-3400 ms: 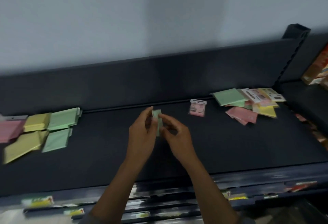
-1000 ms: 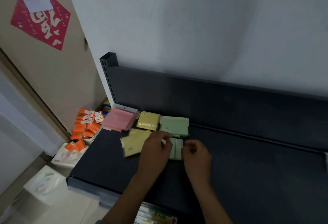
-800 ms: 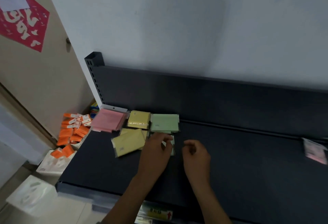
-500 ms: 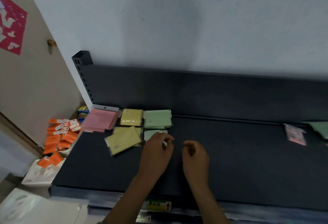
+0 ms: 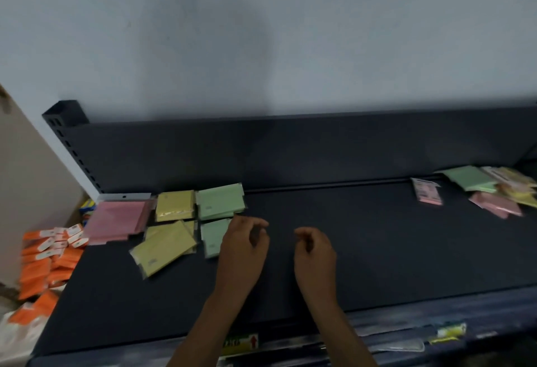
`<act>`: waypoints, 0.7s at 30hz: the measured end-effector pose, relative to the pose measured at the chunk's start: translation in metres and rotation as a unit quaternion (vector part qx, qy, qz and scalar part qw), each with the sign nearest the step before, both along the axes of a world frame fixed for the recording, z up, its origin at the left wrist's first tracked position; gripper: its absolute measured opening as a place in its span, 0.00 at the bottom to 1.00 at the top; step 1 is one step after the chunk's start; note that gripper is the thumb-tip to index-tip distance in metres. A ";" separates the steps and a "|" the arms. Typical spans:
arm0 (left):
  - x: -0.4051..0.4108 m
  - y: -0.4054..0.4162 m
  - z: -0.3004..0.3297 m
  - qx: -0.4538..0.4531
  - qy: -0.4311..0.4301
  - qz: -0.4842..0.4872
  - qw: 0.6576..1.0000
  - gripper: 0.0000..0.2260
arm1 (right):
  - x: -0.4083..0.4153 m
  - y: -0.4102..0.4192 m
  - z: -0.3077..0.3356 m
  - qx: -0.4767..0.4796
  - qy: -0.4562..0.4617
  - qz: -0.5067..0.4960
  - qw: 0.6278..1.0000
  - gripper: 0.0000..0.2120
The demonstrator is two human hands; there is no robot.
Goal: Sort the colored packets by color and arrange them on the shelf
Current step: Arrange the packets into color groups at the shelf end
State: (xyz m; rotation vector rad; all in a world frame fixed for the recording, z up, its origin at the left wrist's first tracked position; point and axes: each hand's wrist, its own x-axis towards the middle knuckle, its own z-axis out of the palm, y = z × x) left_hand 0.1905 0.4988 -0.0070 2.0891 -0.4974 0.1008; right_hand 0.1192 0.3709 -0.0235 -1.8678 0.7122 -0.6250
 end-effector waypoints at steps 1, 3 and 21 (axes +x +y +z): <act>0.001 0.000 0.001 0.004 0.000 0.002 1.000 0.07 | 0.001 0.000 -0.001 0.004 -0.001 0.003 1.000 0.11; 0.003 0.000 0.003 0.008 0.000 0.006 1.000 0.07 | 0.004 0.000 -0.003 0.013 -0.002 0.007 1.000 0.11; -0.023 -0.155 0.018 0.013 0.017 -0.081 0.996 0.08 | -0.042 -0.141 0.001 0.050 -0.040 -0.084 0.994 0.11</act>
